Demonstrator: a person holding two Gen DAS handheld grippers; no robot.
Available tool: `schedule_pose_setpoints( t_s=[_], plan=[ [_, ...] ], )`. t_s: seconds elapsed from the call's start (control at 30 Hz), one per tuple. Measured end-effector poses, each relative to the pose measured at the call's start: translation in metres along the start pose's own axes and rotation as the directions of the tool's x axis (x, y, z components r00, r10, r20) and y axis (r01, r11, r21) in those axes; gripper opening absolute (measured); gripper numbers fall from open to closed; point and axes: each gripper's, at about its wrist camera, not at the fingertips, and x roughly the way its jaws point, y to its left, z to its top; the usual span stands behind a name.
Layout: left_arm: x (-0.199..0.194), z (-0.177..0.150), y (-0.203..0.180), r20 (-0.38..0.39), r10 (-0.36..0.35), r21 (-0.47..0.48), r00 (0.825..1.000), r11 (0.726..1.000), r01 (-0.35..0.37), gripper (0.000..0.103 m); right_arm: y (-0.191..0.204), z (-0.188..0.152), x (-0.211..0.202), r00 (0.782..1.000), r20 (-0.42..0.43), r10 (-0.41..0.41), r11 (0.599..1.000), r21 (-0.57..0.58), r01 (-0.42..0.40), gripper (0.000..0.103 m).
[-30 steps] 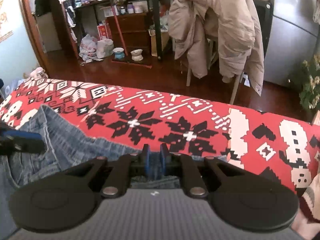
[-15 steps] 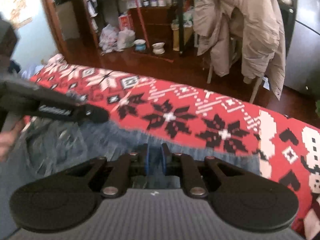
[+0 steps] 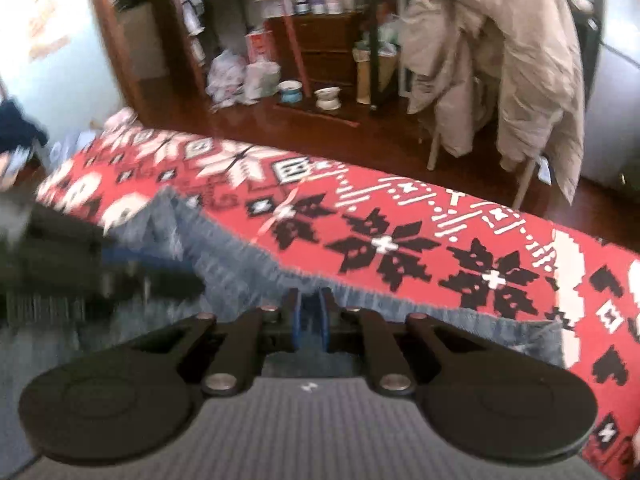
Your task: Fold clothes
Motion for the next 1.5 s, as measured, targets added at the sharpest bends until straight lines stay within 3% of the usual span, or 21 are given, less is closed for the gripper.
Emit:
schedule_pose_setpoints(
  t_s=[0.27, 0.4, 0.53, 0.73, 0.93, 1.03, 1.1, 1.27, 1.33, 1.5],
  plan=[
    [-0.013, 0.009, 0.019, 0.055, -0.030, -0.090, 0.998, 0.995, 0.035, 0.007, -0.016, 0.019, -0.009, 1.000, 0.020, 0.013, 0.994, 0.107, -0.015, 0.011],
    [-0.011, 0.006, 0.013, 0.044, -0.056, -0.066, 0.997, 0.996, 0.059, 0.007, -0.009, 0.014, -0.025, 0.998, 0.005, 0.068, 0.995, 0.072, -0.068, 0.011],
    [0.005, 0.004, -0.002, 0.015, -0.054, -0.017, 0.998, 0.998, 0.054, 0.003, 0.009, 0.002, -0.010, 0.997, -0.050, 0.059, 0.998, -0.009, -0.060, 0.011],
    [0.024, 0.017, -0.006, 0.005, -0.016, -0.011, 1.000, 1.000, 0.016, 0.005, -0.005, 0.008, 0.003, 0.998, 0.003, 0.057, 0.995, 0.083, -0.057, 0.006],
    [0.035, 0.030, 0.007, 0.025, -0.029, -0.056, 0.999, 0.998, 0.031, 0.004, -0.031, 0.015, -0.022, 0.998, 0.051, 0.038, 0.985, 0.165, -0.046, 0.010],
    [0.028, 0.034, 0.010, 0.048, -0.020, -0.095, 0.999, 0.995, 0.024, 0.006, -0.045, 0.020, -0.043, 0.998, 0.069, 0.013, 0.984, 0.179, -0.025, 0.011],
    [0.017, 0.035, 0.013, 0.068, -0.037, -0.114, 0.997, 0.992, 0.045, 0.006, -0.052, 0.020, -0.052, 0.999, 0.035, -0.015, 0.989, 0.145, 0.010, 0.010],
    [-0.008, 0.022, 0.018, 0.044, -0.011, -0.073, 0.999, 0.997, 0.014, 0.006, -0.051, 0.007, -0.035, 0.997, -0.075, -0.032, 0.995, 0.087, 0.039, 0.008],
    [-0.015, 0.015, 0.023, 0.030, 0.006, -0.062, 1.000, 0.998, -0.004, 0.006, -0.047, 0.003, -0.027, 0.996, -0.067, -0.052, 0.996, 0.067, 0.057, 0.005],
    [-0.044, -0.010, 0.039, 0.036, 0.012, -0.098, 0.999, 0.995, -0.008, 0.006, -0.057, 0.009, -0.025, 0.998, -0.030, -0.054, 0.976, 0.210, 0.059, 0.009]
  ],
)
